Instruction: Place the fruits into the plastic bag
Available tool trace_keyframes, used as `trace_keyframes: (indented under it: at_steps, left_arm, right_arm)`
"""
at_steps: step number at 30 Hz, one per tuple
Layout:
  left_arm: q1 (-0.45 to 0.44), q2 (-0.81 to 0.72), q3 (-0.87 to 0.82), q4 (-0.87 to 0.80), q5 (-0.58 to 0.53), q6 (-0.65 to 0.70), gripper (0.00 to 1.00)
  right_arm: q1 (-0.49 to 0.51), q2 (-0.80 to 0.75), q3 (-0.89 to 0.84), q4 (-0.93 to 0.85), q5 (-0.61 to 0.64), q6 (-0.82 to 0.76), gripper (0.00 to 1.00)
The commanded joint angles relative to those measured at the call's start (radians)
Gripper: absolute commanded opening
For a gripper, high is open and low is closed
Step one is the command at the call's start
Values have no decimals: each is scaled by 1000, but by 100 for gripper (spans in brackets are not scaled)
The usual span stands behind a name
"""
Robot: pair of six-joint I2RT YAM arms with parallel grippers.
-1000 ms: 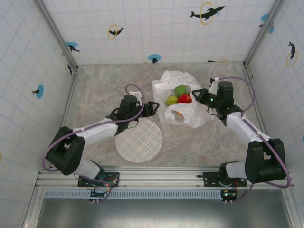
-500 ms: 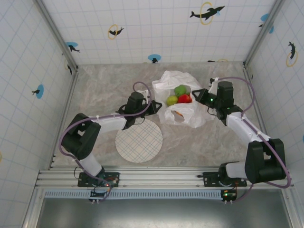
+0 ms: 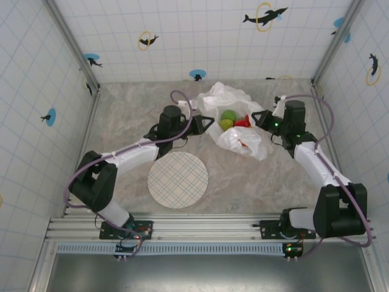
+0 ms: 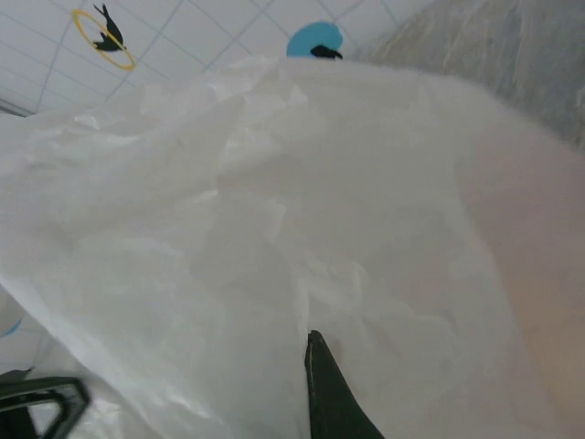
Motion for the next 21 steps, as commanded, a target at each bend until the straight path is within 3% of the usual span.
trace_keyframes:
  at_steps: [1, 9, 21]
  left_arm:
    - [-7, -25, 118, -44, 78, 31, 0]
    - [-7, -36, 233, -136, 29, 100, 0]
    - [10, 17, 213, -250, -108, 173, 0]
  right_arm:
    - [-39, -68, 79, -52, 10, -30, 0]
    - [-76, -123, 68, -53, 22, -11, 0]
    - [10, -65, -65, 59, 2, 48, 0]
